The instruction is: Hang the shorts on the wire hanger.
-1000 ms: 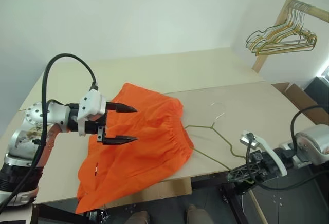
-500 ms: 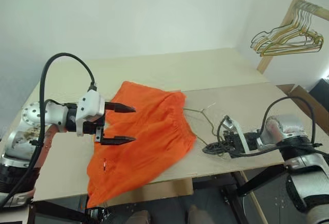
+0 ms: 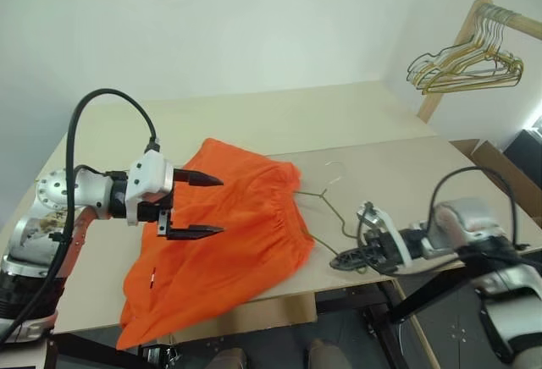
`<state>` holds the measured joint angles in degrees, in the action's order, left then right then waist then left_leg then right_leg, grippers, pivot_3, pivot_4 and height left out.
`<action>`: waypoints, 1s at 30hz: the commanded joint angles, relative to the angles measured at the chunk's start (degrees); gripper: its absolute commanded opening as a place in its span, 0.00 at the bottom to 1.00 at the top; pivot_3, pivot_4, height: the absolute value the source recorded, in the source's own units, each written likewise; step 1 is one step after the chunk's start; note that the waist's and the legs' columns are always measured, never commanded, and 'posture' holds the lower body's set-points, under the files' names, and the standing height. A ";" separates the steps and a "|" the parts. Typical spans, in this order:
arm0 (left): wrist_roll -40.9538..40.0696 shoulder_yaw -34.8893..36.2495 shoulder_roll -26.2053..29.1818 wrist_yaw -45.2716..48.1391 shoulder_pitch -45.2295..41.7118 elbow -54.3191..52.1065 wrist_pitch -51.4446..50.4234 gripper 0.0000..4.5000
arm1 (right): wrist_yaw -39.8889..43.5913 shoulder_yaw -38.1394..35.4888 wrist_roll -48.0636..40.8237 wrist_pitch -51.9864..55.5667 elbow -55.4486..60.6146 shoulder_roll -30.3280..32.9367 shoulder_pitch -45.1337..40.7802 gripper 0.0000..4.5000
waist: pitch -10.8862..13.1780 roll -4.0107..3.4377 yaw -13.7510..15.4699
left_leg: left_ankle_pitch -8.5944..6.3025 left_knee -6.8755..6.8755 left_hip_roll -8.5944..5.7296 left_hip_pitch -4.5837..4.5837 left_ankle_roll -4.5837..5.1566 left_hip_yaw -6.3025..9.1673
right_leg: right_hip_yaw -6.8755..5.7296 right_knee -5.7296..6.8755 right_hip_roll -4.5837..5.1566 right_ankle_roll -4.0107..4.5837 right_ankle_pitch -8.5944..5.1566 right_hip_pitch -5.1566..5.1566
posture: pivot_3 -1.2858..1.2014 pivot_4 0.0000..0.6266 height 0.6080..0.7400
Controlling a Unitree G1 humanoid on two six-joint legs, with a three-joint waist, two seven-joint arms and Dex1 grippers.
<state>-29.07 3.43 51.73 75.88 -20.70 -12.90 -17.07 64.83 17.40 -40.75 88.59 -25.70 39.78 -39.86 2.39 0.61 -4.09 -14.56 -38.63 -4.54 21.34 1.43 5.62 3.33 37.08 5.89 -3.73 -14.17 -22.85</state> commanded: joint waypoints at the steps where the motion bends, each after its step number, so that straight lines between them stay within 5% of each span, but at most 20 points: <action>1: 0.21 0.99 0.70 0.07 -1.25 -0.67 1.06 1.00 | -1.27 -2.07 2.20 -1.70 -5.65 -1.92 -4.00 0.00 | 0.00 0.00 0.15 | -0.01 0.01 0.00 0.07 -0.02 0.00 | 0.01 0.00 -0.02 0.00 0.00 -0.11 | 0.51 0.00 1.00; 6: 0.12 1.70 1.14 -0.10 0.04 -1.43 1.15 1.00 | 1.66 -3.58 1.13 -2.66 -6.64 -1.92 -4.57 0.00 | -0.01 0.02 0.43 | 0.01 -0.05 -0.02 0.47 -0.06 0.05 | 0.01 0.01 0.02 0.02 0.01 -0.41 | 0.51 0.01 1.00; 14: 0.15 2.23 1.63 -0.92 0.53 -1.64 1.17 1.00 | 11.81 0.19 -6.80 0.12 12.38 6.82 2.52 0.00 | -0.01 0.01 1.13 | 0.00 -0.04 0.00 0.40 -0.05 0.06 | -0.01 0.00 -0.03 0.01 0.01 -0.34 | 0.52 0.01 1.00; 23: 7.31 -8.23 -2.46 -4.66 1.15 -1.93 -0.31 1.00 | 4.35 -0.60 -5.63 2.27 15.91 4.50 6.35 0.00 | -0.03 0.05 1.68 | -0.07 -0.09 0.19 0.31 -0.16 0.02 | 0.05 0.01 -0.23 0.06 0.04 -0.28 | 0.50 0.01 1.00; 30: 8.46 -8.84 -1.62 -2.01 0.48 -0.14 1.82 1.00 | -2.94 -5.83 -5.21 3.90 12.13 2.17 7.38 0.00 | -0.03 0.04 1.33 | -0.10 -0.09 0.24 0.38 -0.20 0.01 | 0.08 -0.01 -0.28 0.07 0.04 -0.37 | 0.49 0.00 1.00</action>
<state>-21.00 -6.43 49.39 73.38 -19.19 -13.23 -16.78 63.91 14.96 -46.00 91.87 -12.52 42.72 -32.40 2.36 0.66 -2.76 -14.65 -38.72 -4.29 21.70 1.23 5.63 3.42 37.07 5.61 -3.65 -14.12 -23.20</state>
